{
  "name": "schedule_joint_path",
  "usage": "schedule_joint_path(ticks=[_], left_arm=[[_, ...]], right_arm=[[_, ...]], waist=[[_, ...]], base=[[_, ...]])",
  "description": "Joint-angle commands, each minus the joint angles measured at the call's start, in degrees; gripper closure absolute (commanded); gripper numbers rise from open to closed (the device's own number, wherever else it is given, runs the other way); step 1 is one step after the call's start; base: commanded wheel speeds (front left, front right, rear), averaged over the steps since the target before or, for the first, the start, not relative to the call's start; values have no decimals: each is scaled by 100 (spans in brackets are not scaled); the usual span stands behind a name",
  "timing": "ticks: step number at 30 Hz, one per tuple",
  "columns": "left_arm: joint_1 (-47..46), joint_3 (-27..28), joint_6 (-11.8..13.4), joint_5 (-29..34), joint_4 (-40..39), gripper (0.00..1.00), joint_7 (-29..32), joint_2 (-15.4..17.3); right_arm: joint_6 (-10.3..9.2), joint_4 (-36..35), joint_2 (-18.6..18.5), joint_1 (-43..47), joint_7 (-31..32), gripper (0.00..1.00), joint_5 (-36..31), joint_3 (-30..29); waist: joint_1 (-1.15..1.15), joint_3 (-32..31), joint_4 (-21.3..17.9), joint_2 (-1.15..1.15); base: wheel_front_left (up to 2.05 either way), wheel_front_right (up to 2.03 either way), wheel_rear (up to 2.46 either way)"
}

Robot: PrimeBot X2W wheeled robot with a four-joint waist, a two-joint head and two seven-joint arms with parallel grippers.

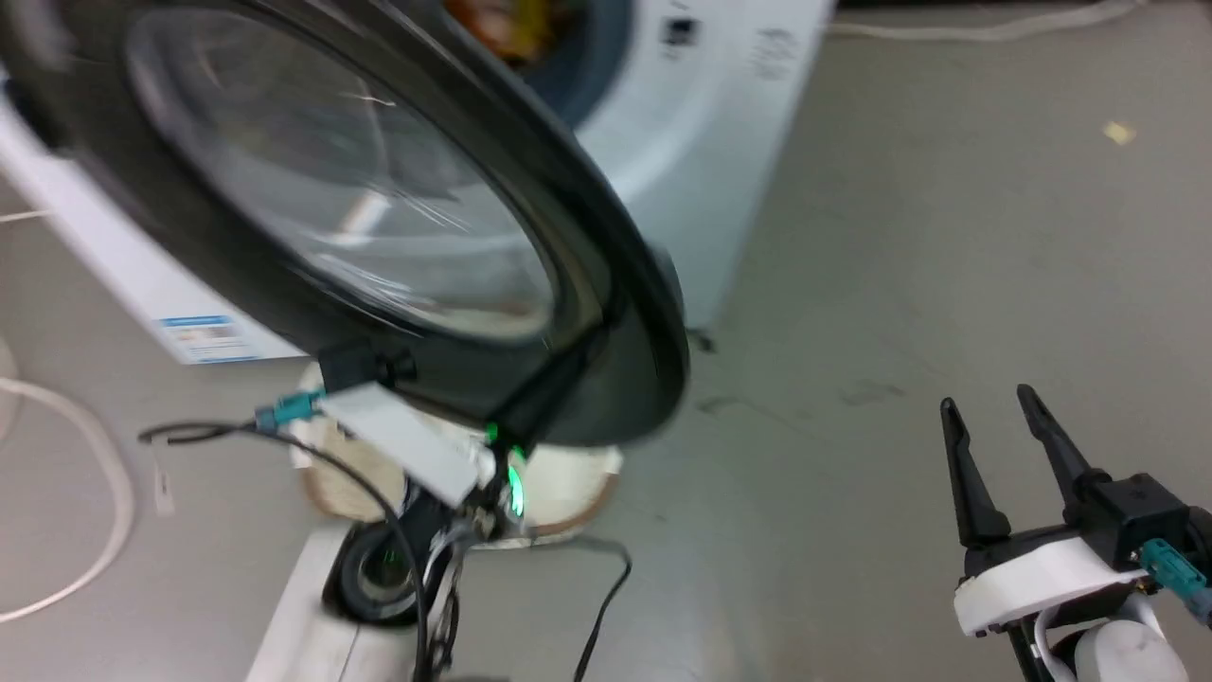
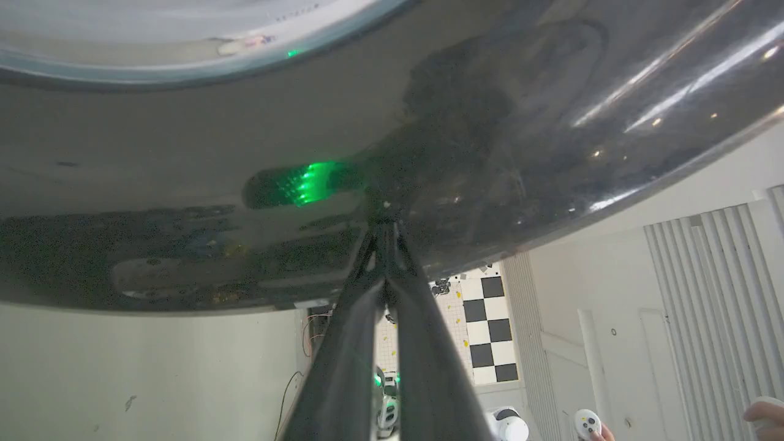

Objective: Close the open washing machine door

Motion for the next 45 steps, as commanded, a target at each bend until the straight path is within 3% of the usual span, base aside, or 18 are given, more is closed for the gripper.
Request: schedule_joint_path(ticks=[1,6,12,18,23,24,25,27,32,35,39,45], left_arm=[[-265,-21,-25,-9,180,100,-221,-3],[-1128,45,-25,-227,943,100,-1104,-3],[-1731,23,-25,-134,1520,100,-1774,-4],[-1751,-136,-25,-92,1656,100,-2119,-4],[-1289,-450,-25,224,1254,100,-2277,41],[-1152,-552,-25,381,1141,86,-2366,89],[-1004,-643,-25,550,1028,0,-2505,155],[-664,-834,-25,844,802,0,-2821,307],[123,-1535,-25,2098,523,0,-3707,1147],[414,-1568,-25,3381,771,0,-3849,1568],[881,-740,189,5430,554,0,-3856,1380],[1627,226,478,7068,49,0,-3858,796]], right_arm=[[5,29,23,-88,-25,0,57,14],[5,97,52,-144,-25,0,159,89],[5,139,59,-162,-25,0,268,155],[5,53,61,-130,-25,0,316,219],[5,-79,61,-35,-25,0,247,288],[5,-112,61,-6,-25,0,227,292],[5,-144,61,20,-25,0,211,313],[5,-212,61,87,-25,0,182,372],[5,-371,31,305,-25,0,165,450],[5,-438,-24,484,-25,0,174,479],[5,-485,-58,693,-25,0,149,493],[5,-498,-75,843,-25,0,110,619]], waist=[[-1,421,-591,-1],[-1,551,-963,-1],[-1,534,-1049,-1],[-1,359,-767,-1],[-1,103,-298,-1],[-1,31,-180,-1],[-1,-33,-84,-1],[-1,-185,110,-1],[-1,-599,593,-1],[-1,-821,857,-1],[-1,-1029,1158,-1],[-1,-1185,1392,-1]], base=[[0,0,0],[0,0,0],[0,0,0],[0,0,0],[0,0,0],[0,0,0],[0,0,0],[0,0,0],[0,0,0],[0,0,0],[0,0,0],[0,0,0]])
